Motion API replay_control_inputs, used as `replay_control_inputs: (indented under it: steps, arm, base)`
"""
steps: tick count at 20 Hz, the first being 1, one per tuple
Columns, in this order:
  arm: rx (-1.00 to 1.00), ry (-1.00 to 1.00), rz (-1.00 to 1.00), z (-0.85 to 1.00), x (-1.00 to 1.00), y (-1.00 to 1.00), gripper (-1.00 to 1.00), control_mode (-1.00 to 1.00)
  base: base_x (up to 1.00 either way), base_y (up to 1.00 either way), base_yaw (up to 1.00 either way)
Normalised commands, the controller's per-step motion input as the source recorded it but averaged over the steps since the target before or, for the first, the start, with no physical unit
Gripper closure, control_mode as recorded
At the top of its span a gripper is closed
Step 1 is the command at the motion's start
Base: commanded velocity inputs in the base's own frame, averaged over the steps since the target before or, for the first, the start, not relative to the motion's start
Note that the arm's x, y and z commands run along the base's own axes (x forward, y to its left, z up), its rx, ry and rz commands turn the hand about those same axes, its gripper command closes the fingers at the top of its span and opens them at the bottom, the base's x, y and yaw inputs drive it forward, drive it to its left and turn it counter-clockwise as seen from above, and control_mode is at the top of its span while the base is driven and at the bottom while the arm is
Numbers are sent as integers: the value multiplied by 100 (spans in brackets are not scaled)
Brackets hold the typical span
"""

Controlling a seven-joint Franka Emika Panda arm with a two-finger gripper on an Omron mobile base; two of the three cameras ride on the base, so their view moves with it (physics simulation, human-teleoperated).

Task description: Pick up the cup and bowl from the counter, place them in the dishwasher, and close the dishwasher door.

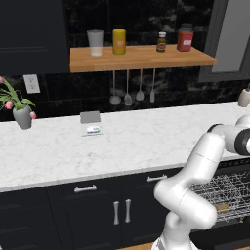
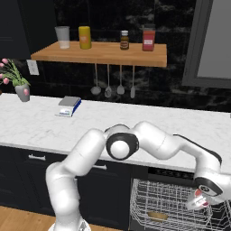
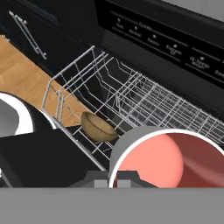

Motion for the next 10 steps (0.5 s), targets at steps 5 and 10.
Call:
replay_control_inputs:
  steps: [5,10]
  arm:
    - [0,-1,4,-60,0,-14,100,-100]
    - [0,-5,3,-50,0,-9,100,-100]
  base:
    - [0,0,0]
    - [0,0,0]
